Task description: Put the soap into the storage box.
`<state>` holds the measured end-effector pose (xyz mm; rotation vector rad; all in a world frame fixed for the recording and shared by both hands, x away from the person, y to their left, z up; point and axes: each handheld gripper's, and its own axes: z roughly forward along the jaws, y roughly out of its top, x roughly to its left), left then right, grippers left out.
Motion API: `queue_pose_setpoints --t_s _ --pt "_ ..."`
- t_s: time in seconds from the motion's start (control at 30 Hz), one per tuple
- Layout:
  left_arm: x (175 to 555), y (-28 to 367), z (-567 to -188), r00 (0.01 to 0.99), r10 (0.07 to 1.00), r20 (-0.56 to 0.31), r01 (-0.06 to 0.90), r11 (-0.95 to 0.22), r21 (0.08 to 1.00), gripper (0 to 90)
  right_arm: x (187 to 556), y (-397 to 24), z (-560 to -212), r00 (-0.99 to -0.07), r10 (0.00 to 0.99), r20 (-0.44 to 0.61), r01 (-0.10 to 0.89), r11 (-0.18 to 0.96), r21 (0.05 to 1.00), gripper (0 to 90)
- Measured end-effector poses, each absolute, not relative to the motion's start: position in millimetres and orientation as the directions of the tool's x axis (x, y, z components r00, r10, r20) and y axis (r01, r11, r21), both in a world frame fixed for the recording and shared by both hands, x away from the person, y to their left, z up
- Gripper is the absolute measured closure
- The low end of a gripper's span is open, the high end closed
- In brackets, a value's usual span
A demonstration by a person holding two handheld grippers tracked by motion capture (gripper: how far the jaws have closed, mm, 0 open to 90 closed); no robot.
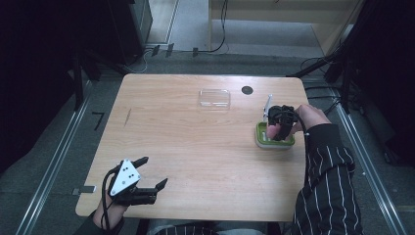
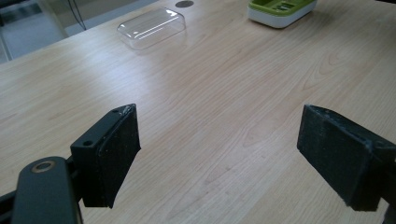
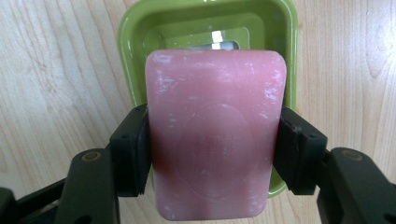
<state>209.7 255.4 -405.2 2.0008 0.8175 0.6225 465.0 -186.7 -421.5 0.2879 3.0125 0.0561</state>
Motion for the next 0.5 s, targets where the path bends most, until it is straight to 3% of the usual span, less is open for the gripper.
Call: queue_pose_setpoints --t_s 0.5 --pt "208.5 256.6 -405.7 0.648 0.752 0.121 0.322 -0.415 0.851 14.0 473.2 -186.3 -430.4 -0.984 0.156 -0.086 0.150 0.986 0.071 38.2"
